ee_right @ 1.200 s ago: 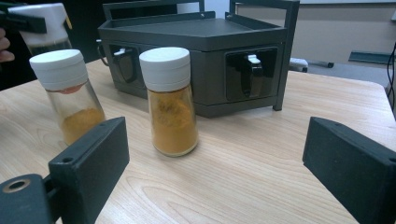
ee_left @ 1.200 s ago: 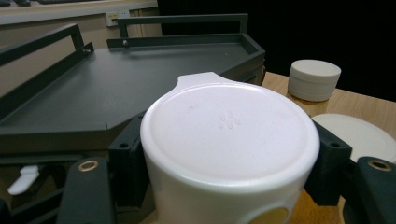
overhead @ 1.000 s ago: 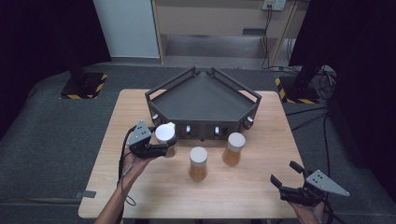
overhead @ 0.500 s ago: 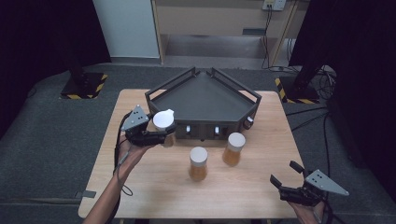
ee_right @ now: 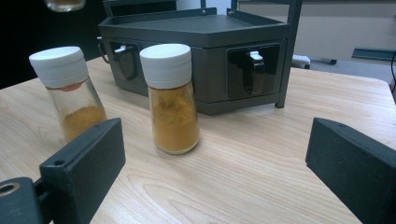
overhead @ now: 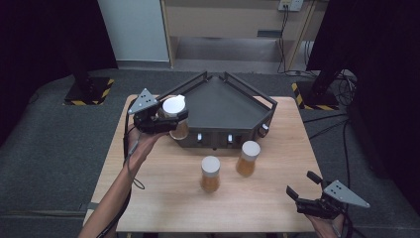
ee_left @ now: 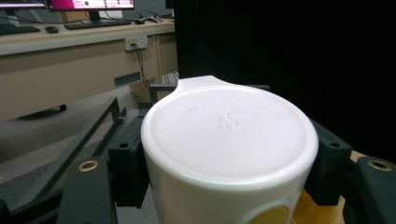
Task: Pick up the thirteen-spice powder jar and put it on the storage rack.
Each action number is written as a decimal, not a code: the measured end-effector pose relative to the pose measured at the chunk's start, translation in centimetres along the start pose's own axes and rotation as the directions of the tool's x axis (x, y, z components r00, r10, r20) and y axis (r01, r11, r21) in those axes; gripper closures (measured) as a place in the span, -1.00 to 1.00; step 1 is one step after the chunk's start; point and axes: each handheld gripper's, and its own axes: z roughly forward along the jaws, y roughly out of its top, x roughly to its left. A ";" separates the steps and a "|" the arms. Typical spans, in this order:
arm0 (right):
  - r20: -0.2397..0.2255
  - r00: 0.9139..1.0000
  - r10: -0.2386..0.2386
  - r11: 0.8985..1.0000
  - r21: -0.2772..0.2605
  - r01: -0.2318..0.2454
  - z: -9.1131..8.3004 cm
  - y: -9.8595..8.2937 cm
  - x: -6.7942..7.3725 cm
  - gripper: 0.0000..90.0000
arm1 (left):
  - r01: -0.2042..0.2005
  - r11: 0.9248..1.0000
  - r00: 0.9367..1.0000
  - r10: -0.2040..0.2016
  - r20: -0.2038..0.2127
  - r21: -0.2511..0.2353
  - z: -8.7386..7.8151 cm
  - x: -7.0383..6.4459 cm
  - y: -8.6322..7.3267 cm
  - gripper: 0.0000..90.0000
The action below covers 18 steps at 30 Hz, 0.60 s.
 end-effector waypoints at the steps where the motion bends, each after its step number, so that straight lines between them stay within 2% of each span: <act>1: -0.001 1.000 -0.002 1.000 -0.001 0.002 0.0 0.0 0.0 -0.89 | -0.002 1.000 1.000 0.002 -0.008 0.000 0.2 0.0 0.2 -0.34; 6: -0.004 1.000 0.000 1.000 -0.002 0.000 0.0 0.0 -0.1 -0.89 | -0.015 1.000 0.999 0.015 -0.043 0.008 1.5 0.5 1.3 -0.34; 8: -0.005 1.000 0.000 1.000 -0.002 0.000 0.0 0.0 -0.1 -0.89 | 0.016 1.000 0.998 -0.016 -0.055 -0.004 2.2 1.1 1.5 -0.34; 10: -0.006 1.000 0.003 1.000 -0.001 -0.003 0.0 0.0 -0.1 -0.89 | 0.023 1.000 0.997 -0.023 -0.067 -0.009 2.7 1.4 1.6 -0.34; 18: -0.006 1.000 0.002 1.000 -0.001 -0.002 0.0 0.0 -0.1 -0.89 | 0.020 1.000 0.992 -0.019 -0.125 0.006 5.0 1.9 1.7 -0.34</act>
